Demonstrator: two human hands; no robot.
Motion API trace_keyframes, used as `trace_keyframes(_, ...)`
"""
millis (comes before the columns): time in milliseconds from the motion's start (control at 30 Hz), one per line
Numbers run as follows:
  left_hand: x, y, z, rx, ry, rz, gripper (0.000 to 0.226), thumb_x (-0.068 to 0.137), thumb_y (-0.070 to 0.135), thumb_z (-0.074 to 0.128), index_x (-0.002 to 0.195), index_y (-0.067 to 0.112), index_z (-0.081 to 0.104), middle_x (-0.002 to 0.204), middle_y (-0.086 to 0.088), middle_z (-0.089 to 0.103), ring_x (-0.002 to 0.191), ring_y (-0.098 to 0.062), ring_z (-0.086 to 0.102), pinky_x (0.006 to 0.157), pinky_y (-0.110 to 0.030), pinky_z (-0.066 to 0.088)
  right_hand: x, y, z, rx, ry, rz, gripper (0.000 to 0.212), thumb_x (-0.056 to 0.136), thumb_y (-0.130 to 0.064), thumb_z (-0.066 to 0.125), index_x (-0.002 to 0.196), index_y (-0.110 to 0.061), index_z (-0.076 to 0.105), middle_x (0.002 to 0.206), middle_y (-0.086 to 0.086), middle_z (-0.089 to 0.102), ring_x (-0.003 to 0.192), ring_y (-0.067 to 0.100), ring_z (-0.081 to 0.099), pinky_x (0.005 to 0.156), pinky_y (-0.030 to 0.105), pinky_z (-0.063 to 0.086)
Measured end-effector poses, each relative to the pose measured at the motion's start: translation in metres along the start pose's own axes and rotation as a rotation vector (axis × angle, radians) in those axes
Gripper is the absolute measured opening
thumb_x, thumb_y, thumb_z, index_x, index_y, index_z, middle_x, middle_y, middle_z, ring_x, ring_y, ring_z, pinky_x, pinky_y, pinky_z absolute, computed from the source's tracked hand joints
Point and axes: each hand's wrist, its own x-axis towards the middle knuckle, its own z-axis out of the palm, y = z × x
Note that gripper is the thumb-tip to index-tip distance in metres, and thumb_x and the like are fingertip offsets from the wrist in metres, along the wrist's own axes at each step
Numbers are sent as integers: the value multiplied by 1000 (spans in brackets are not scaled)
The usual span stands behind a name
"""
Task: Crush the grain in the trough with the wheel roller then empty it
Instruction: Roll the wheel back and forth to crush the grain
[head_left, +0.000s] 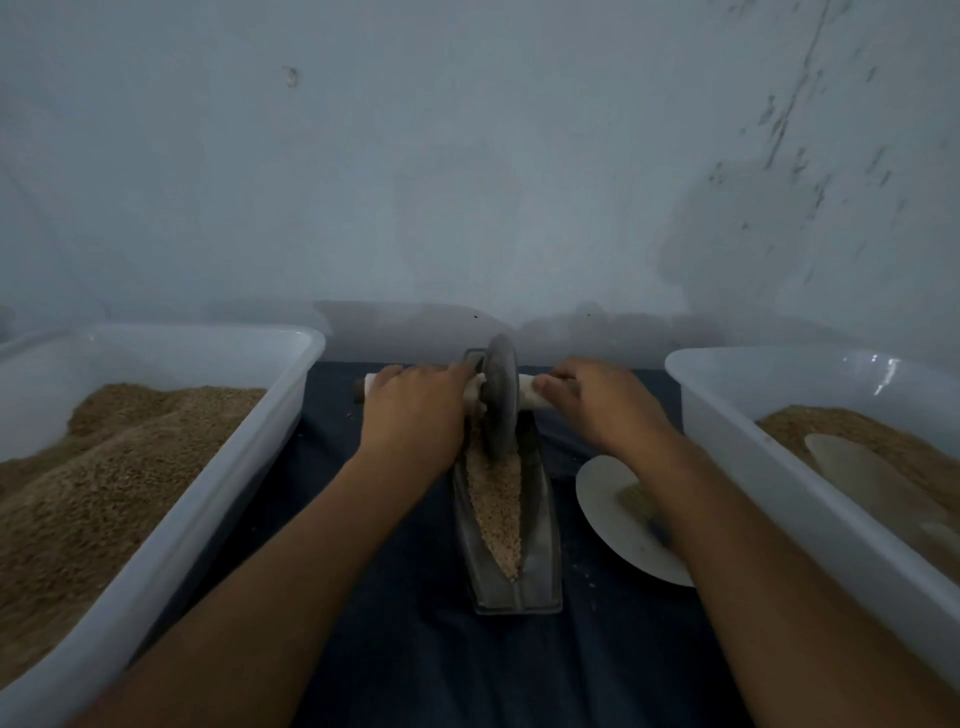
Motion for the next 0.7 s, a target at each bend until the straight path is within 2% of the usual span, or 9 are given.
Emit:
trace_keyframes(67,0,-1,5,-12,48,6,24,94,25,51,117,29,59,99,3,69,88,-22,63,73,-30,30,0,0,5,-23,40,-15,41,98,-56,43,108,-23,65,101,3,66,90,26,60,76,39,46)
trace_keyframes(167,1,-3,1,-57,-32,-42,23,93,29,55,116,30,58,101,3,68,89,-23,63,70,-32,36,1,-3,1,-70,21,-52,39,98,-55,42,103,-25,66,95,0,66,85,23,60,71,37,44)
trace_keyframes(267,1,-5,-13,-82,-151,-93,21,91,37,58,111,32,58,99,1,64,88,-25,58,71,-37,45,-3,-7,-17,-103,-94,-77,32,96,-57,47,98,-31,67,90,-4,66,78,15,59,63,32,44)
trace_keyframes(333,1,-4,-25,-50,-205,-67,19,88,42,60,104,31,60,94,3,62,81,-22,53,67,-35,42,-9,-11,-34,-125,-200,-82,34,92,-62,52,88,-32,68,84,-7,67,72,12,60,60,31,44)
trace_keyframes(467,-1,3,-52,80,-330,33,28,78,48,70,98,30,63,96,4,64,89,-22,61,67,-32,44,-24,-24,-63,-164,-410,-82,35,82,-69,62,87,-36,73,83,-14,69,76,8,64,63,30,50)
trace_keyframes(600,-6,8,-70,149,-457,85,40,69,54,77,99,33,62,95,8,62,86,-17,58,68,-33,43,-34,-37,-76,-171,-479,-100,31,73,-68,72,83,-39,72,83,-19,69,79,2,63,67,28,52)
trace_keyframes(700,-7,9,-73,163,-486,98,44,67,55,78,100,33,60,95,10,60,85,-17,55,69,-33,43,-37,-43,-79,-192,-492,-105,32,70,-68,74,82,-39,71,83,-19,69,78,1,64,69,29,54)
